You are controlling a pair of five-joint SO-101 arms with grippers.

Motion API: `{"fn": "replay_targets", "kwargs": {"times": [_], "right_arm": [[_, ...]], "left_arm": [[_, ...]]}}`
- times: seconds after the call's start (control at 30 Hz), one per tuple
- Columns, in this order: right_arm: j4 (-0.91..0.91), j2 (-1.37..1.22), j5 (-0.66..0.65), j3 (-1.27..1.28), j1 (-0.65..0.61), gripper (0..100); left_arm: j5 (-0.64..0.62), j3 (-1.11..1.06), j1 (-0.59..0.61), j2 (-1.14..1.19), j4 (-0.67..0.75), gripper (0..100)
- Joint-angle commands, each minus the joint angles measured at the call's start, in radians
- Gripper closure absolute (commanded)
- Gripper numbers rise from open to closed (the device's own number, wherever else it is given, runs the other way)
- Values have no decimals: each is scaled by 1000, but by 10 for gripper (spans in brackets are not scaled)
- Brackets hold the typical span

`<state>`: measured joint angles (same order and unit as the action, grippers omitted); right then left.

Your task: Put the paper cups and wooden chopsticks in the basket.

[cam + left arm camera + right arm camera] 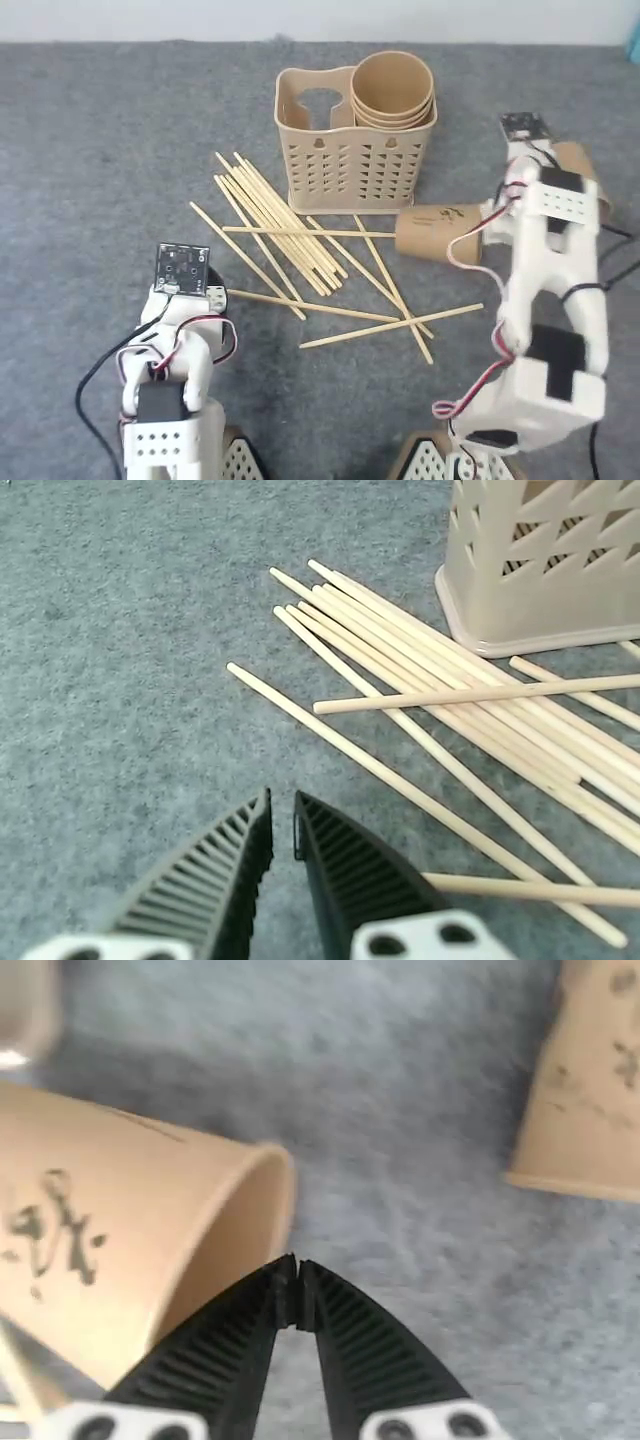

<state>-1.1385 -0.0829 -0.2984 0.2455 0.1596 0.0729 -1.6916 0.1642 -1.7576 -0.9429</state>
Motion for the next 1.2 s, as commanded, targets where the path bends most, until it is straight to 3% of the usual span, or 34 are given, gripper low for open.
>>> {"fn": "replay_targets", "kwargs": {"times": [0.0,0.27,0.63,0.77,0.93,1.17], "right_arm": [[-35,119,110,-8,-117,990],[-36,189,267,-6,-277,990],[42,355,273,258,-516,990],[94,464,269,345,-527,987],[18,618,187,344,-530,983],[-47,814,120,350,-479,846]], "left_arm": [[8,4,6,-17,28,963],[8,4,6,-17,28,963],[8,4,6,-17,40,963],[8,4,6,-17,40,963],[8,4,6,-17,38,963],[8,4,6,-17,37,963]]}}
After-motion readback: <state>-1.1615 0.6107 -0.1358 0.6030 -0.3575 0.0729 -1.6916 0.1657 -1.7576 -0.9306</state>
